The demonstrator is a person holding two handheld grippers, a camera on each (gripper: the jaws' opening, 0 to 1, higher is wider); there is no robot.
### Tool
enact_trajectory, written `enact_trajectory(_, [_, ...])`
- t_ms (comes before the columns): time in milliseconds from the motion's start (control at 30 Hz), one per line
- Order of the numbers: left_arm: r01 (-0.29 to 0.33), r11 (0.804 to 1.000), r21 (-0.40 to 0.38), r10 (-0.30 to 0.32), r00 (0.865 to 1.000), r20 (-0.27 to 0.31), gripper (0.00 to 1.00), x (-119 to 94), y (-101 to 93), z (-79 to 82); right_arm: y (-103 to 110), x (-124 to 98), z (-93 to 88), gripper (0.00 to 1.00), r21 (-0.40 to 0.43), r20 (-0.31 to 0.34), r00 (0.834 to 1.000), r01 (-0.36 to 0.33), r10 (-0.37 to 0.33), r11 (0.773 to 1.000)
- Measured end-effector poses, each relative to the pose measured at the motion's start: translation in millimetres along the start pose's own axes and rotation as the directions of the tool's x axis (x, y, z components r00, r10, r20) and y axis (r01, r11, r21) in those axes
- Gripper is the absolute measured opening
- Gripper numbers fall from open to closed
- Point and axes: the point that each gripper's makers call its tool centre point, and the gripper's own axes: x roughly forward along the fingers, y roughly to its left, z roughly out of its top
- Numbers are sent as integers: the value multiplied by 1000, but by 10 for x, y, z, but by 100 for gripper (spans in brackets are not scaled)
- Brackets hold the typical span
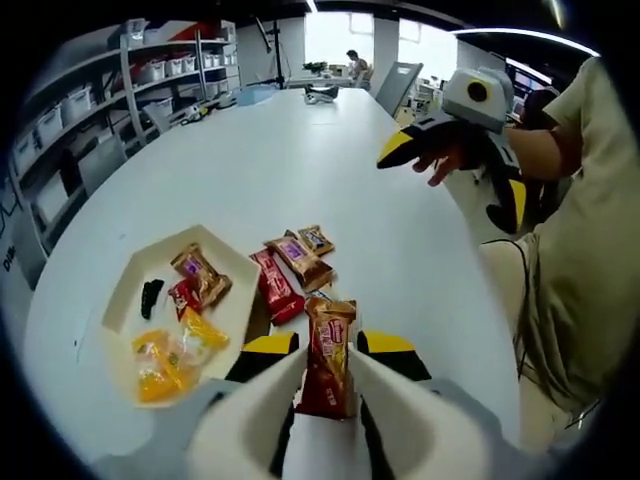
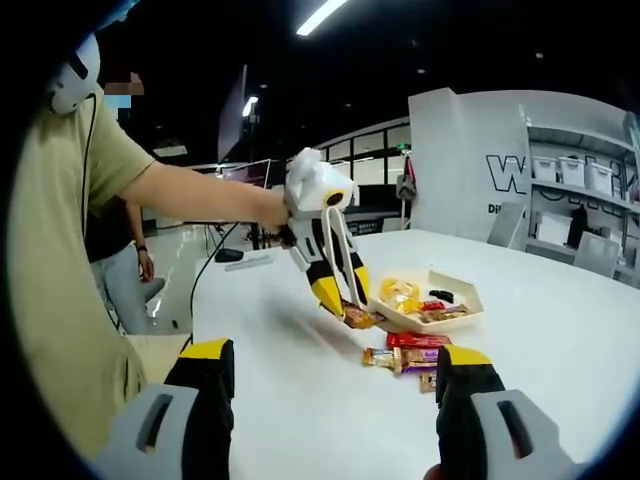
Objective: Place the target food into the container with the food tongs after gripping and lifting it, then release it inside without dropping or visibly crushing the food.
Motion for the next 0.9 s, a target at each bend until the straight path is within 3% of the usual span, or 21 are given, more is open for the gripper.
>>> enact_trajectory(900, [-84, 996, -5, 84, 996, 37, 22, -348, 539, 350, -4, -38, -18, 82, 4, -1, 1000, 8, -8, 1000])
